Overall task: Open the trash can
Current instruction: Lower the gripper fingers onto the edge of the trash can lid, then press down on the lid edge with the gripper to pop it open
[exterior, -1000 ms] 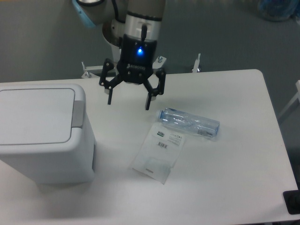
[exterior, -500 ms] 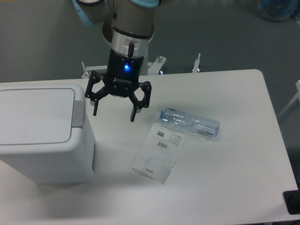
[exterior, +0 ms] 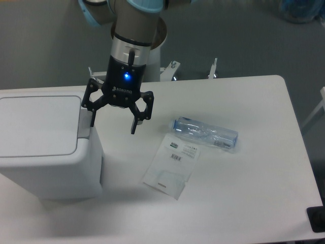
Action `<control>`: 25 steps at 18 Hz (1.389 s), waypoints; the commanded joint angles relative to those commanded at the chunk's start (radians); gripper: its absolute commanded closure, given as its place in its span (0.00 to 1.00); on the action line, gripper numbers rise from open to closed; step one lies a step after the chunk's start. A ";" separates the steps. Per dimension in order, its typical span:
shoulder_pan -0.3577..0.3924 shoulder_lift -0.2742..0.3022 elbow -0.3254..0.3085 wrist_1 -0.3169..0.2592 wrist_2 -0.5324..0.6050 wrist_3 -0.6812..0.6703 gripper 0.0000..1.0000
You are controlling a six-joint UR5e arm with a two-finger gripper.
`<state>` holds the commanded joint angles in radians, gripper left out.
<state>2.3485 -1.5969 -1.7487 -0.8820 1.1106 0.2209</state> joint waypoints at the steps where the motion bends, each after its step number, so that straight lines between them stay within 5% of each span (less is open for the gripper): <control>1: 0.000 0.000 -0.002 0.002 0.000 0.000 0.00; 25: -0.006 -0.006 -0.009 0.003 0.003 0.003 0.00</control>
<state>2.3424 -1.6030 -1.7579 -0.8790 1.1137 0.2240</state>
